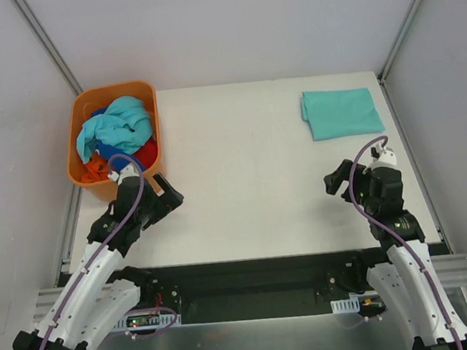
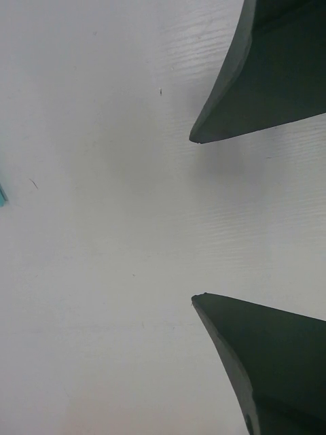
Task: Fold and stack the t-shirts
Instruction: Grab crumpled tshirt from bin with the left arm
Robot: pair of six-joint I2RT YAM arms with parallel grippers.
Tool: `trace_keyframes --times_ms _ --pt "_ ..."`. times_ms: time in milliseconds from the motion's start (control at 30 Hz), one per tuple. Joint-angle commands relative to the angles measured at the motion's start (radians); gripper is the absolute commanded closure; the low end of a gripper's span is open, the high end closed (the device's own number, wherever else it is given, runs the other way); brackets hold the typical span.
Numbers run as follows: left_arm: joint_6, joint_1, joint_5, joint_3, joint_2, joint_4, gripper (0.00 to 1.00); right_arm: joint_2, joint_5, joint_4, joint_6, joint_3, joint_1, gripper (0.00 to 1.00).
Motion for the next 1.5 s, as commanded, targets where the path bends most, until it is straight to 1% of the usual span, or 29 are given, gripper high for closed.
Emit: trace_keyframes --times_ms 0,33,133,167,200,233,267,300,333,367,400,467,500,533,567,600,800,867,900,967,1133,1167,1200,1233,1267,1367,1400,1433,1467 --pt "0.059 0.012 -0.044 0.129 0.014 0.001 0.01 -0.002 -0.006 0.014 0.014 0.028 0.006 0.03" --pt "0.075 0.012 -0.051 0.158 0.032 0.003 0.01 0.009 0.003 0.007 0.015 0.031 0.006 0.03" --pt "0.163 0.012 -0.108 0.343 0.105 0.001 0.01 0.036 -0.018 0.016 0.015 0.033 0.006 0.03" --pt "0.185 0.012 -0.181 0.383 0.130 0.001 0.01 0.045 -0.024 0.005 0.009 0.040 0.005 0.03" --pt "0.246 0.013 -0.227 0.426 0.158 0.000 0.01 0.053 -0.021 -0.004 0.008 0.048 0.006 0.03" --pt "0.275 0.022 -0.276 0.515 0.222 -0.002 0.01 0.064 -0.018 -0.012 0.003 0.049 0.006 0.03" --pt "0.298 0.033 -0.379 0.560 0.256 -0.005 0.01 0.068 -0.020 -0.010 0.005 0.048 0.005 0.03" --pt "0.337 0.050 -0.398 0.600 0.291 -0.005 0.01 0.073 -0.029 -0.004 0.005 0.045 0.006 0.03" --pt "0.351 0.074 -0.400 0.681 0.364 -0.009 0.01 0.082 -0.041 0.003 0.003 0.046 0.005 0.03" --pt "0.361 0.122 -0.400 0.716 0.401 -0.011 0.01 0.087 -0.069 0.005 0.000 0.051 0.006 0.03" --pt "0.381 0.148 -0.404 0.750 0.475 -0.012 0.01 0.091 -0.078 0.006 -0.009 0.053 0.006 0.03" --pt "0.409 0.209 -0.432 0.845 0.553 -0.014 0.01 0.096 -0.083 0.010 -0.012 0.053 0.006 0.03" --pt "0.414 0.229 -0.452 0.874 0.631 -0.014 0.01 0.093 -0.083 0.011 -0.014 0.050 0.006 0.03" --pt "0.405 0.248 -0.450 0.937 0.667 -0.053 0.01 0.095 -0.081 0.016 -0.014 0.045 0.006 0.03" --pt "0.397 0.295 -0.421 0.971 0.702 -0.077 0.01 0.096 -0.086 0.017 -0.014 0.045 0.006 0.03" --pt "0.371 0.311 -0.368 1.018 0.757 -0.098 0.01 0.096 -0.086 0.016 -0.014 0.046 0.006 0.03" --pt "0.383 0.358 -0.357 1.105 0.931 -0.157 0.01 0.088 -0.051 -0.003 -0.020 0.053 0.006 0.03" --pt "0.377 0.358 -0.406 1.105 0.963 -0.172 0.01 0.090 -0.047 -0.003 -0.018 0.056 0.008 0.03" --pt "0.378 0.380 -0.413 1.108 0.995 -0.177 0.02 0.095 -0.046 -0.003 -0.017 0.057 0.008 0.03" --pt "0.389 0.381 -0.456 1.114 1.027 -0.181 0.06 0.099 -0.044 -0.006 -0.017 0.060 0.008 0.03" --pt "0.398 0.400 -0.446 1.169 1.139 -0.189 0.17 0.114 -0.047 -0.007 -0.018 0.065 0.008 0.03" --pt "0.404 0.401 -0.447 1.180 1.167 -0.193 0.27 0.116 -0.043 -0.013 -0.021 0.069 0.006 0.03" --pt "0.406 0.401 -0.449 1.203 1.179 -0.198 0.32 0.111 -0.035 -0.021 -0.022 0.071 0.008 0.03" --pt "0.406 0.401 -0.449 1.211 1.189 -0.206 0.39 0.108 -0.029 -0.021 -0.020 0.063 0.008 0.03" --pt "0.401 0.403 -0.447 1.217 1.196 -0.207 0.50 0.104 -0.032 -0.018 -0.020 0.059 0.006 0.03" --pt "0.403 0.403 -0.438 1.229 1.184 -0.209 0.65 0.099 -0.044 -0.009 -0.017 0.062 0.008 0.03" --pt "0.406 0.403 -0.439 1.237 1.178 -0.209 0.75 0.099 -0.041 -0.018 -0.020 0.065 0.008 0.03" --pt "0.409 0.401 -0.443 1.238 1.170 -0.209 0.80 0.101 -0.034 -0.023 -0.021 0.066 0.008 0.03" --pt "0.414 0.403 -0.444 1.243 1.155 -0.210 0.88 0.099 -0.032 -0.023 -0.020 0.063 0.008 0.03"
